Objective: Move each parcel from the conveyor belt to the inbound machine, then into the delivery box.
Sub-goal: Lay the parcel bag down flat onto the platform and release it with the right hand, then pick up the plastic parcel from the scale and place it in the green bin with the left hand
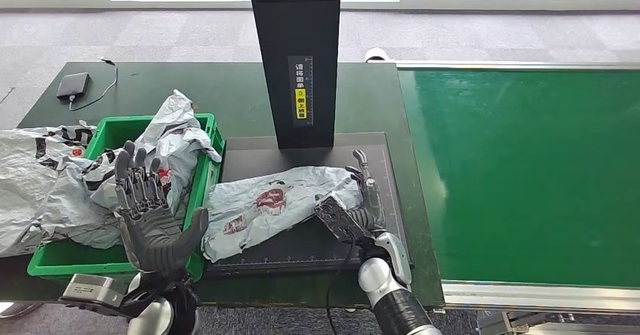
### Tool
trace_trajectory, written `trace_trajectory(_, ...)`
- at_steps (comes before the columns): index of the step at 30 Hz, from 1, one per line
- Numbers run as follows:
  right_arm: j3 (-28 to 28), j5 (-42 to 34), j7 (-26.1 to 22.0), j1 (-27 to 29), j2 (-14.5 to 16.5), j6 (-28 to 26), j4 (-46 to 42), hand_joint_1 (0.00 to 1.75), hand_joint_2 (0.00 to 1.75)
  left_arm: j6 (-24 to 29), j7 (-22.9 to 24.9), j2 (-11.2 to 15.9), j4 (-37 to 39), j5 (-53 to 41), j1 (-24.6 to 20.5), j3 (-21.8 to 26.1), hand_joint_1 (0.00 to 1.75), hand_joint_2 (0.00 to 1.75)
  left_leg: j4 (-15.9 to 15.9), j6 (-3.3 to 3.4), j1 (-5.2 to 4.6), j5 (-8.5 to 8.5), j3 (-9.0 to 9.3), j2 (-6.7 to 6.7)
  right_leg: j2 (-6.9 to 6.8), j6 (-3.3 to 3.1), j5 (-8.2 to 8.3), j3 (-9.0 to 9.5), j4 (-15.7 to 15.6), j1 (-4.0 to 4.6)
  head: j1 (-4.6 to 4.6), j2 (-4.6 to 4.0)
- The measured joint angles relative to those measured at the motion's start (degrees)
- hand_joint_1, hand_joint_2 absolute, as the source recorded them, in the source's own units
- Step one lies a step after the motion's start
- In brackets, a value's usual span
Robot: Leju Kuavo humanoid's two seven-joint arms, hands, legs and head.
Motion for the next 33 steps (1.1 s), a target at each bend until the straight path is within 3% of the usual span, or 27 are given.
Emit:
trace_trajectory(7, -1.49, -3.55, -1.8, 0.06, 0.0, 0.43, 0.77, 0.0, 0.0, -0.02, -0.01, 0.0, 0.97, -0.2, -0.16, 0.0, 0.0, 1.75, 0.01, 0.0, -0.01, 0.0, 0.01, 0.0, 0.0, 0.01, 0.0, 0.0, 0.0, -0.01, 0.0, 0.01)
trace_trajectory(12, -4.04, -14.76, -8.31, 0.73, -0.02, 1.01, -1.5, 0.0, 0.0, 0.71, -0.01, 0.03, 1.7, -0.66, -0.26, 0.0, 0.0, 1.75, 0.01, 0.0, -0.01, 0.0, 0.01, 0.01, 0.0, 0.01, 0.01, 0.0, 0.0, -0.01, 0.0, -0.01)
trace_trajectory(16, -5.34, -19.54, -10.6, 1.23, -0.12, 1.02, -4.22, 0.0, 0.0, 1.06, -0.02, 0.05, 1.85, -0.68, -0.28, 0.0, 0.0, 1.75, 0.01, 0.0, -0.01, 0.0, 0.01, 0.04, 0.01, 0.01, 0.01, -0.03, 0.0, -0.01, 0.0, 0.01)
trace_trajectory(22, -5.86, -23.22, -14.77, 2.88, -0.39, -9.07, -13.68, 0.0, 0.0, 2.28, -0.02, 0.19, 2.31, -1.2, -0.41, -0.35, 0.0, 1.75, 0.01, 0.0, -0.01, -0.01, 0.01, 0.08, 0.06, 0.0, 0.01, -0.05, 0.0, -0.01, 0.0, -0.01)
trace_trajectory(26, -5.85, -22.15, -14.99, 3.96, -0.68, -13.47, -19.22, 0.0, 1.75, 3.02, -0.02, 0.32, 3.34, -2.89, -0.75, -0.82, 0.0, 1.75, 0.02, 0.0, -0.03, -0.01, 0.01, 0.1, 0.1, 0.01, 0.02, -0.11, -0.01, -0.02, 0.0, 0.01)
trace_trajectory(29, -5.43, -19.01, -15.08, 5.25, -0.94, -17.93, -23.94, 0.0, 1.75, 6.39, 0.02, 0.59, 7.34, -9.65, -2.35, -1.94, 0.0, 1.75, 0.02, 0.01, -0.04, 0.0, 0.02, 0.02, 0.02, 0.01, 0.02, -0.09, -0.01, -0.03, 0.01, 0.01)
trace_trajectory(33, -4.85, -16.58, -15.1, 7.27, -1.26, -18.85, -30.26, 0.0, 1.75, 14.17, 3.08, 0.69, 18.17, -25.19, -7.22, -4.04, 0.0, 1.75, 0.03, 0.02, -0.06, 0.01, 0.02, 0.03, 0.02, 0.03, 0.05, -0.07, -0.02, -0.05, 0.01, 0.0)
